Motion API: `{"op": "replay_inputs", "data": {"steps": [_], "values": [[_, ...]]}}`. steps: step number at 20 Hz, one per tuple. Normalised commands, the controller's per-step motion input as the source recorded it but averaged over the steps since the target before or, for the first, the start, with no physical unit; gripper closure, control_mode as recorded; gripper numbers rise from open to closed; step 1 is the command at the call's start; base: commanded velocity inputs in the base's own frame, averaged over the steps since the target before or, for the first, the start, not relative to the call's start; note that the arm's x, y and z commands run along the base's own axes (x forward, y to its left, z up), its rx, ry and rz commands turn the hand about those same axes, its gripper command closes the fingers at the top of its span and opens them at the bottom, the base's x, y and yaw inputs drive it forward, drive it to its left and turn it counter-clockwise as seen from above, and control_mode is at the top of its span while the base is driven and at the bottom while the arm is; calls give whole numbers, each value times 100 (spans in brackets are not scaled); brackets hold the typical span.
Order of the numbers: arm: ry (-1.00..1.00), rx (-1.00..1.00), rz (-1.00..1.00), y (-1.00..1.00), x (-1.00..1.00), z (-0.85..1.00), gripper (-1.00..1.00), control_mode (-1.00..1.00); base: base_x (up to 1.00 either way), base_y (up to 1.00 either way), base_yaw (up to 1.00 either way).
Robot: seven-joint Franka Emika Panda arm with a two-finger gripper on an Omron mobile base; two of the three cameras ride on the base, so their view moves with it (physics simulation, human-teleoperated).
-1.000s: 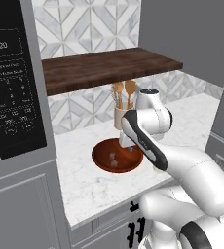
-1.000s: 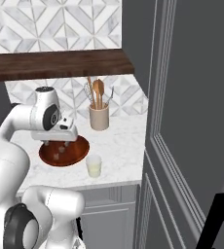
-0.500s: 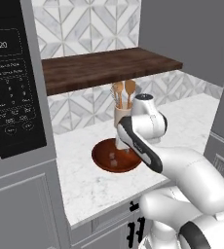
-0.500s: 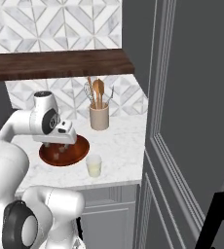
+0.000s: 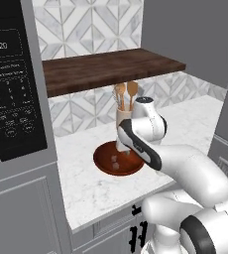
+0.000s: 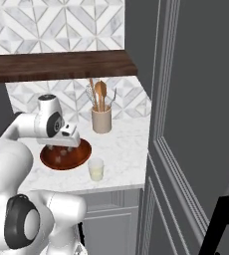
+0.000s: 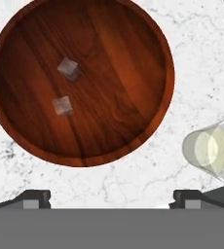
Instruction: Grab a lemon wedge from the fridge and one ice cube from the ice bowl, and put them in the glass of lemonade.
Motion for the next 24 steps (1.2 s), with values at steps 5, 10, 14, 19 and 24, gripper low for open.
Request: {"op": "replay_inputs", "data": {"steps": [5, 10, 14, 19, 24], "values": [[16, -3, 0, 8, 7, -10, -100, -100, 0, 0, 0], [16, -1, 4, 11, 0, -3, -100, -100, 0, 0, 0], [-1, 1, 1, 31, 2, -15, -100, -100, 0, 0, 0], [-20, 8, 2, 14, 21, -32, -100, -100, 0, 0, 0], [-6, 5, 4, 0, 48, -18, -100, -100, 0, 0, 0]]}}
